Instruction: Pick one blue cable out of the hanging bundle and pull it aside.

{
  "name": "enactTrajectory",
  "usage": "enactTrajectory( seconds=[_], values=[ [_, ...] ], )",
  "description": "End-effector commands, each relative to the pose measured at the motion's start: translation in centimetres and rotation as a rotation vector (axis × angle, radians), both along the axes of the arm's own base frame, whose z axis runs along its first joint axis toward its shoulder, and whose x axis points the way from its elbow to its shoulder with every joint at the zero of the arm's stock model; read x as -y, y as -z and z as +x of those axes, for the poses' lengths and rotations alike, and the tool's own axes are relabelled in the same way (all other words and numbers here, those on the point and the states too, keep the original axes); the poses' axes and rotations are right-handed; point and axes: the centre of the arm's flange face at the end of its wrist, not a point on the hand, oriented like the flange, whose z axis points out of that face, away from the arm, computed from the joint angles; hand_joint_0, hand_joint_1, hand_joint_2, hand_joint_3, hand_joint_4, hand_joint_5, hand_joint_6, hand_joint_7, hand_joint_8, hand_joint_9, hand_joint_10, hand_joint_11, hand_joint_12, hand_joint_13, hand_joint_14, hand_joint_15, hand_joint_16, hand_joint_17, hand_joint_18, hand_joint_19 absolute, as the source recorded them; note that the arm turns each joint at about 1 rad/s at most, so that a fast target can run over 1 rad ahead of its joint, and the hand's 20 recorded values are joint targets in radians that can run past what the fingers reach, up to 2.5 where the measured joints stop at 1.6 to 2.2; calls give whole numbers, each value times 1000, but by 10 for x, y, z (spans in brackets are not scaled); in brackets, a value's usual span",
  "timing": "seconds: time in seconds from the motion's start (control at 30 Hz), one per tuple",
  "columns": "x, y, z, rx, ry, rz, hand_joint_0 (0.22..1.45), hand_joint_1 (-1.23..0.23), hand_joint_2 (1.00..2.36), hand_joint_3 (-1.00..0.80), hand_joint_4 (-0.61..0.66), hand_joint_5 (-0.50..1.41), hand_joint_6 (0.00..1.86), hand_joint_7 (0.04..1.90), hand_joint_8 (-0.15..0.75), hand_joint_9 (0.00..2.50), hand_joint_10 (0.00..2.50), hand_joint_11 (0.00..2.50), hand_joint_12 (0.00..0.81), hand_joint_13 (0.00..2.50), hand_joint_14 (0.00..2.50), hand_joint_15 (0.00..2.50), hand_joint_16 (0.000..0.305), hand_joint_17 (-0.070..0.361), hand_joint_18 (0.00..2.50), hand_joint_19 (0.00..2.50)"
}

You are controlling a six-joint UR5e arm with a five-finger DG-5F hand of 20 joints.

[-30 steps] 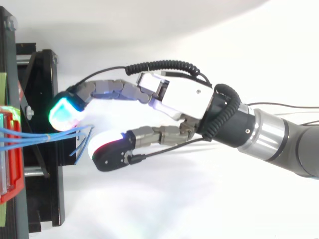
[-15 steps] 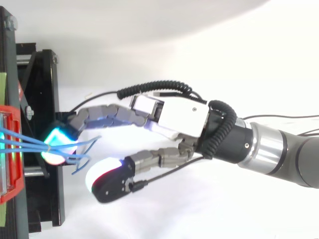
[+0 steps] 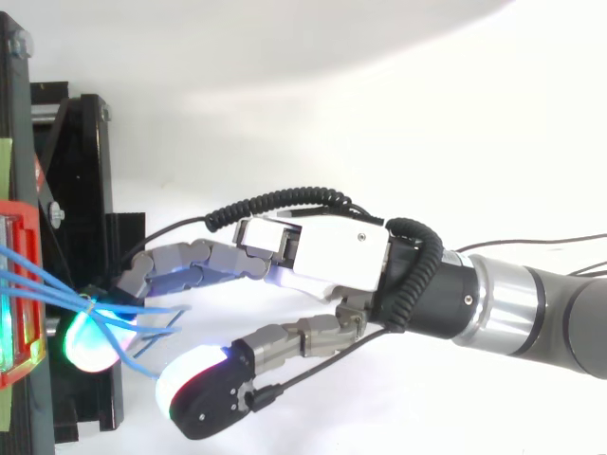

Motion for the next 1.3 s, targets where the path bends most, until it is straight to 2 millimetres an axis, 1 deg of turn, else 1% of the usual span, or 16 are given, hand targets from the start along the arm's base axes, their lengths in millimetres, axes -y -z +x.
enactTrajectory(
  seconds=[0.0,0.23,0.47,0.5,0.6,0.63,0.73,0.87,1.07,1.27],
  values=[
    [-3,0,0,6,-5,11,541,-588,1000,-500,306,-132,503,836,267,568,2,99,316,424,7,176,41,91,304,211],
    [-2,-2,2,5,-5,19,548,-587,1000,-500,312,-127,503,853,268,592,4,119,313,458,7,191,40,90,353,218],
    [11,-2,1,-2,6,38,555,-582,1000,-500,323,-124,503,854,270,618,4,115,310,476,8,197,40,89,370,226],
    [16,-6,3,-2,9,50,556,-580,1000,-500,319,-122,503,861,269,622,4,110,310,484,8,199,39,89,375,229],
    [20,-8,5,-11,4,58,561,-579,1000,-500,322,-116,503,883,270,640,4,129,307,496,8,206,39,88,382,233],
    [22,-12,7,-25,-4,60,562,-579,1000,-500,320,-115,503,893,268,642,4,125,306,497,8,207,39,88,387,233],
    [25,-17,8,-44,-10,58,567,-578,1000,-492,323,-108,503,927,271,657,4,136,303,509,8,210,39,87,393,232],
    [25,-17,8,-52,-9,55,574,-579,1001,-483,318,-100,503,962,269,666,5,138,301,520,9,221,38,86,393,232],
    [24,-18,8,-54,-9,50,586,-583,1003,-460,301,-87,503,1061,266,673,5,151,301,532,9,226,38,85,405,240],
    [24,-19,8,-54,-9,52,590,-586,1004,-454,292,-83,503,1091,267,678,5,153,300,536,9,227,38,84,408,239]
  ],
)
